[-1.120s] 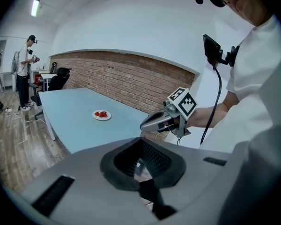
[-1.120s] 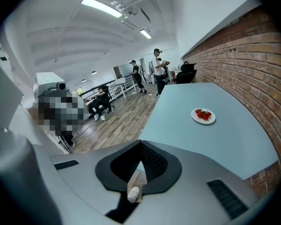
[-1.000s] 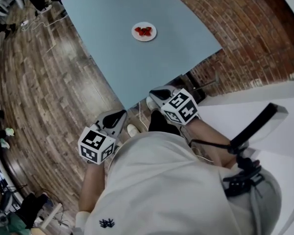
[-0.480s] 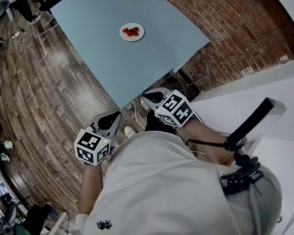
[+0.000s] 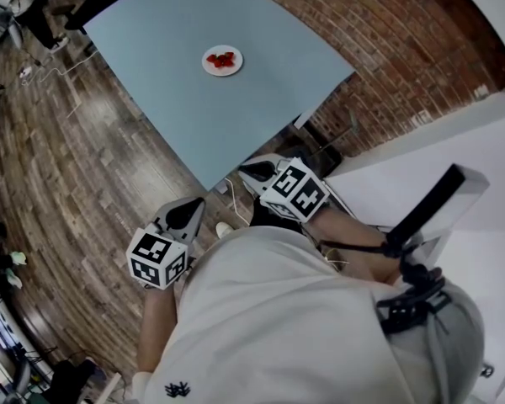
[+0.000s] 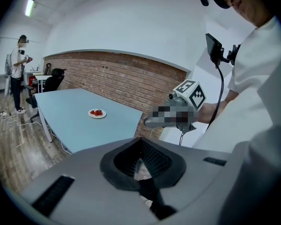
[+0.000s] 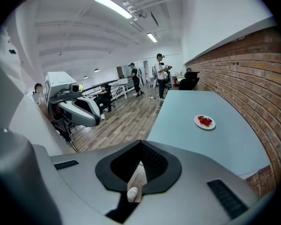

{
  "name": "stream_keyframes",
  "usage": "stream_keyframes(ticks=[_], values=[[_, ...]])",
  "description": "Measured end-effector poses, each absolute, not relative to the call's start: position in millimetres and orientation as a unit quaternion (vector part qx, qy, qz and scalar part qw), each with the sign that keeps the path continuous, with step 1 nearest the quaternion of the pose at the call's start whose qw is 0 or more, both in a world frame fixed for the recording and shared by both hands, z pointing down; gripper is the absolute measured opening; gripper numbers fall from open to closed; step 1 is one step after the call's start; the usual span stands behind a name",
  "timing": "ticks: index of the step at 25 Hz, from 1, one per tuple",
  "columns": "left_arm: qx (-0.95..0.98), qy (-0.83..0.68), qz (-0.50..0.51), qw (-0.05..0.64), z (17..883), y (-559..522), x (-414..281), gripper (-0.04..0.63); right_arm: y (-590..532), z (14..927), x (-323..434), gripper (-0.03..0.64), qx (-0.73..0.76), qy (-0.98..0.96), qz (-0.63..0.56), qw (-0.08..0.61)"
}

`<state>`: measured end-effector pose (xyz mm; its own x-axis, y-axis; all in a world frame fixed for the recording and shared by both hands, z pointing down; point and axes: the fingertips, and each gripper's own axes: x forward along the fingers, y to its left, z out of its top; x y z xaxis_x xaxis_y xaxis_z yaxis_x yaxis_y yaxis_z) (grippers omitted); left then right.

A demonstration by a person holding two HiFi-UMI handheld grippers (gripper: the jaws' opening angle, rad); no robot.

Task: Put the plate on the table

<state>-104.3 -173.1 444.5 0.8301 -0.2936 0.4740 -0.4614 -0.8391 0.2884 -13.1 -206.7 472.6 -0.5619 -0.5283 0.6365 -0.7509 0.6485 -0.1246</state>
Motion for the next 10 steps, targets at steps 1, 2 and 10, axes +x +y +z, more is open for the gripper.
stream_keyframes(ticks=[1, 2, 10], values=[[0.935, -0.202, 0.210, 0.200, 444.7, -173.3, -105.7, 0.002, -207.4, 472.3, -15.2, 0.008, 0.370, -0.862, 0.194, 0.285], [0.935, -0.202, 0.211, 0.201, 444.9, -173.6, -107.3, 0.002, -208.5, 472.2, -17.2, 0.008, 0.370, -0.863, 0.194, 0.285], [0.932, -0.213, 0.207, 0.210, 449.4, -182.4, -121.3, 0.002, -217.5, 477.2, -30.1, 0.008, 0.356, -0.863, 0.197, 0.298]])
